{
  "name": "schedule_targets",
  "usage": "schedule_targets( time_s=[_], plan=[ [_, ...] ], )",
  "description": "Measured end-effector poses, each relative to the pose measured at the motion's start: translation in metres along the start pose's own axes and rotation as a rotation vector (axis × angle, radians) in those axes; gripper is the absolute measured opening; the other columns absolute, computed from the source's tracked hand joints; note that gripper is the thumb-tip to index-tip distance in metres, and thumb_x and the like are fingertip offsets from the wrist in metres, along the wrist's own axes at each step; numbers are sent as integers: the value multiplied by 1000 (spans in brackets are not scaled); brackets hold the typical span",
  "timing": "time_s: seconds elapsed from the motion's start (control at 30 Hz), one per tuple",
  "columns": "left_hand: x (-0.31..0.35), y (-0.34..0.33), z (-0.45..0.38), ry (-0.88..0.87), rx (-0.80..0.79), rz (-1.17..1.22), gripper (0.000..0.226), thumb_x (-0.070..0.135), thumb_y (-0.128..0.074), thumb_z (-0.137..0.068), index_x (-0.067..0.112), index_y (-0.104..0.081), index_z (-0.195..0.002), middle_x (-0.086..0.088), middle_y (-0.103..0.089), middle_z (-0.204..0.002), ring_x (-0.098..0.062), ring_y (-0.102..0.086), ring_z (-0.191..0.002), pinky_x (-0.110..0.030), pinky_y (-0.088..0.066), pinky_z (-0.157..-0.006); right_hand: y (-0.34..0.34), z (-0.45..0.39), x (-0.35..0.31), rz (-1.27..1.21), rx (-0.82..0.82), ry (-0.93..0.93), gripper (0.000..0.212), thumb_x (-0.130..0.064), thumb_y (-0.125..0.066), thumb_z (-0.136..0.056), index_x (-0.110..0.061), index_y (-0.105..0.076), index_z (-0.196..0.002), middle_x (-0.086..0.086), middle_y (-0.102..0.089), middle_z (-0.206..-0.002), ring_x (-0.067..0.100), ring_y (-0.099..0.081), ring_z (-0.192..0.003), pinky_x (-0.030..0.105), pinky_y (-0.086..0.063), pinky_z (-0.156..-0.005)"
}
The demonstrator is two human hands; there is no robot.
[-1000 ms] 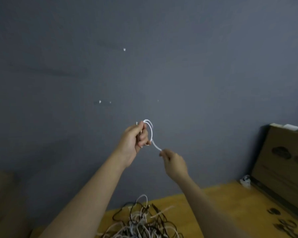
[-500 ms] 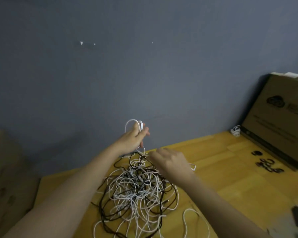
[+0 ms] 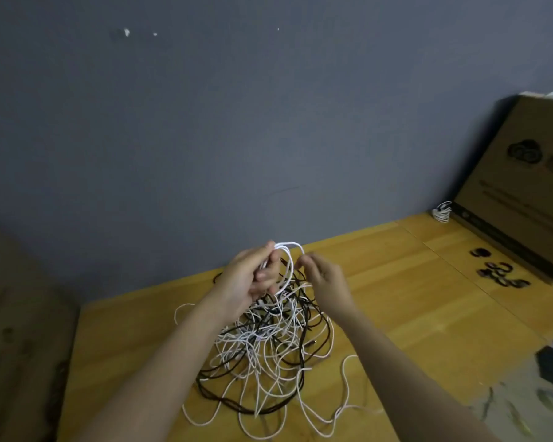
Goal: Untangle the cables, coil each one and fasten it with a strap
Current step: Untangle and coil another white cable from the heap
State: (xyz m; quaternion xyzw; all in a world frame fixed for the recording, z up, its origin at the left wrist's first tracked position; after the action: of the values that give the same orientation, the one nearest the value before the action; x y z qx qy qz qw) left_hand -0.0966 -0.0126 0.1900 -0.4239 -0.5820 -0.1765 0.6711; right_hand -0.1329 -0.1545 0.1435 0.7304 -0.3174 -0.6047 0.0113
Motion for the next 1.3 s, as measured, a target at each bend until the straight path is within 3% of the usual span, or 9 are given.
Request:
schedule_targets(
  time_s=[0.17, 0.33, 0.4, 0.5, 0.63, 0.77, 0.97, 1.07, 1.3],
  plan=[
    [18, 11, 0, -159, 89, 60, 26, 19, -31, -101, 5, -51, -90, 5, -44, -53, -6, -35, -41, -22, -49, -60, -46, 22, 44, 195, -274, -140, 23, -31, -37, -103, -26, -59, -99, -7, -53, -67, 7, -45, -54, 29, -36, -56],
    [-2, 27, -22, -177, 268, -349, 11, 10, -30, -104, 13, -40, -106, 3, -63, -83, -11, -58, -71, -29, -45, -91, -91, 38, 20, 718, -514, 241, 26, -29, -31, -105, -13, -46, -120, 15, -66, -88, 34, -61, -73, 32, -35, -59],
    [-14, 37, -33, -158, 281, -664, 10, 15, -28, -105, 16, -38, -106, 3, -59, -87, -6, -58, -77, -19, -43, -88, -96, 38, 7, 786, -491, 395, 26, -26, -33, -103, -11, -45, -121, 14, -65, -81, 34, -61, -65, 33, -38, -55],
    [-28, 60, -33, 53, 203, -1102, 22, 30, -30, -104, 11, -41, -105, 0, -58, -85, -19, -60, -81, -39, -49, -85, -80, 34, -5, 683, -368, 552, 15, -23, -45, -96, -14, -57, -101, 1, -59, -60, 19, -48, -41, 21, -26, -40],
    [-38, 65, -17, 211, -20, -1344, 35, 46, -29, -101, 13, -40, -96, -1, -49, -80, -26, -56, -80, -39, -43, -69, -37, 11, 6, 537, -193, 411, 18, -20, -54, -93, -18, -70, -100, -4, -70, -83, 8, -61, -67, 19, -42, -55],
    [-31, 59, -7, 256, -60, -1067, 42, 48, -39, -97, 12, -55, -81, 13, -45, -51, -6, -40, -46, -23, -36, -51, 5, -9, 47, 195, 34, -32, 16, -12, -55, -96, -16, -71, -98, -10, -64, -77, -3, -51, -57, 14, -34, -52],
    [9, 63, -13, 62, 184, -487, 36, 33, -36, -101, 13, -43, -71, 9, -30, -44, -7, -28, -41, -23, -39, -53, -24, 3, 98, 313, -287, -265, 31, -39, -48, -98, -18, -67, -83, 7, -56, -68, 24, -48, -57, 32, -34, -56],
    [28, 61, -23, -32, 261, -452, 36, 31, -33, -103, 14, -42, -73, 10, -28, -45, -6, -25, -41, -27, -34, -56, -21, -22, 69, 14, -148, -365, 32, -25, -47, -101, -11, -61, -76, 3, -53, -63, 19, -48, -57, 30, -39, -55],
    [161, 22, -82, -315, 272, -491, 37, 32, -29, -105, 16, -37, -72, 11, -27, -47, -7, -25, -41, -24, -43, -61, 78, -158, -164, -453, 352, 78, 33, -10, -45, -101, -6, -56, -69, 10, -53, -63, 7, -55, -45, 23, -56, -53]
  ],
)
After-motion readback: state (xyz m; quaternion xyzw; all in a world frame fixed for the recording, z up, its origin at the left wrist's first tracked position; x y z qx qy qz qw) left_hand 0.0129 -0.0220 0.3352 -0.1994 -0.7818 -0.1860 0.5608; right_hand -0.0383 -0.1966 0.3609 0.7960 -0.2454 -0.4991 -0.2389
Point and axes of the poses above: each hand's wrist, its own z-axis away from the middle knuckle, its own y-axis out of the back of the hand, x = y × z, the point moved 5 cm from there along -z, towards the middle knuckle
